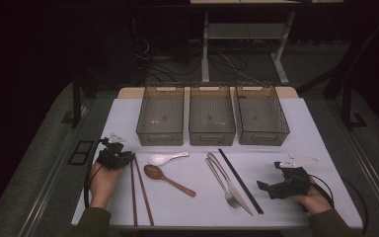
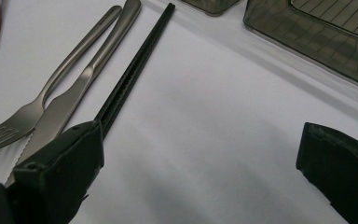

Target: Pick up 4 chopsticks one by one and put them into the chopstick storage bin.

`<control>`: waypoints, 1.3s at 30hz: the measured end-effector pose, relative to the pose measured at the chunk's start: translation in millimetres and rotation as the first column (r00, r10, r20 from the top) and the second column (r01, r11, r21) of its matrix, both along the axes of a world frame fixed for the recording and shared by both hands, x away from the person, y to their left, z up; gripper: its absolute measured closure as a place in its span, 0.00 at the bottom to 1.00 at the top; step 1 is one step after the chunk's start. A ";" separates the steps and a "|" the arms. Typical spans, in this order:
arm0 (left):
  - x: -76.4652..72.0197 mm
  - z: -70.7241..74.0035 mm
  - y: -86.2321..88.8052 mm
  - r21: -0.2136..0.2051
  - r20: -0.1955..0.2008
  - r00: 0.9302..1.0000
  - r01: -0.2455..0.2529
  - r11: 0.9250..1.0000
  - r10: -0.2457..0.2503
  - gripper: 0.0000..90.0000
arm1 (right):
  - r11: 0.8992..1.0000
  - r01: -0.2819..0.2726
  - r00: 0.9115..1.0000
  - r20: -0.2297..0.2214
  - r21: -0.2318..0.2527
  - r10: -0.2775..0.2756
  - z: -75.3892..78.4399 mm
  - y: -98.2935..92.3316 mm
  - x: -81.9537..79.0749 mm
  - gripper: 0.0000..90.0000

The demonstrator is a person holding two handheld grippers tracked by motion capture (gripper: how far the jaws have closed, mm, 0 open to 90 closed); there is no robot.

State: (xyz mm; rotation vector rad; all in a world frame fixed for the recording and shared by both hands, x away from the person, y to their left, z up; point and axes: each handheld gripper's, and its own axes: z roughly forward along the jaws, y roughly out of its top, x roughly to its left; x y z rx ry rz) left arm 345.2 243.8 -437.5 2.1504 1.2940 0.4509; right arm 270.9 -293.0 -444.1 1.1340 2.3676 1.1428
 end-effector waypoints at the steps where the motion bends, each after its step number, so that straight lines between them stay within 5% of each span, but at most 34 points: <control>1: 0.3 -0.1 0.3 -0.002 0.001 1.000 0.002 1.000 -0.002 0.85 | 1.000 0.000 1.000 0.000 0.000 0.000 -0.1 0.0 0.1 0.01; 15: 9.4 -2.6 4.3 -0.025 0.021 1.000 0.006 1.000 -0.006 0.91 | 1.000 -0.003 1.000 0.000 -0.001 0.003 -0.4 0.3 0.5 0.01; 31: 17.4 -2.3 2.7 0.001 0.029 0.999 0.035 0.999 -0.035 0.94 | 1.000 -0.003 1.000 0.000 -0.001 0.003 -0.5 0.4 0.4 0.01; 39: 9.6 6.3 -0.4 -0.037 0.052 0.999 0.018 0.999 -0.016 0.83 | 1.000 0.001 1.000 -0.002 0.001 -0.001 0.0 -0.5 0.3 0.01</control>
